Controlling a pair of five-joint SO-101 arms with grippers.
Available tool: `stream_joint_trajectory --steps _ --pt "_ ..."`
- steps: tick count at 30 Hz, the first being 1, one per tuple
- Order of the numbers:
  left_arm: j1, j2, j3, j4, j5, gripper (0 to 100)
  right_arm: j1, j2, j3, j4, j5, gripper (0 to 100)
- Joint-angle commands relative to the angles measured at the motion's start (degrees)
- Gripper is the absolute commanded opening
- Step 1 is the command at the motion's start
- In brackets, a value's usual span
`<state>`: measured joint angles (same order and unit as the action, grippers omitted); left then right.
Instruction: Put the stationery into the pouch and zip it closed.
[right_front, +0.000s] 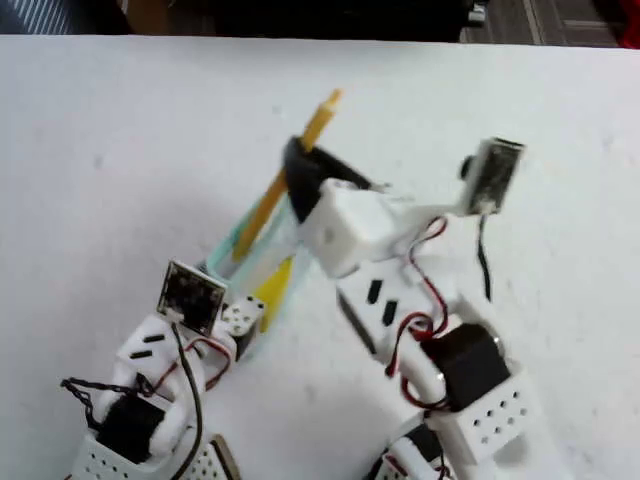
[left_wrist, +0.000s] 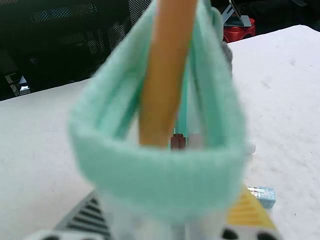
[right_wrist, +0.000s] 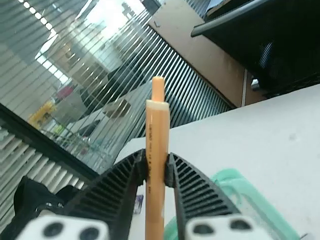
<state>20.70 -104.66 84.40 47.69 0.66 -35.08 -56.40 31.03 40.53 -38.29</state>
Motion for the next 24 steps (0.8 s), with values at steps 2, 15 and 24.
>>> stream_joint_trajectory --steps 2,15,24 --pt "-0.4 0.22 -3.16 0.18 -0.09 20 -6.37 0.48 -1.85 0.66 9.67 1.7" --pt "-0.4 0.22 -3.08 0.09 -0.18 20 -8.04 -0.04 7.21 0.57 45.8 1.8" --pt "-0.4 0.22 -3.08 0.09 -0.18 20 -8.04 -0.04 6.86 3.21 40.7 27.6"
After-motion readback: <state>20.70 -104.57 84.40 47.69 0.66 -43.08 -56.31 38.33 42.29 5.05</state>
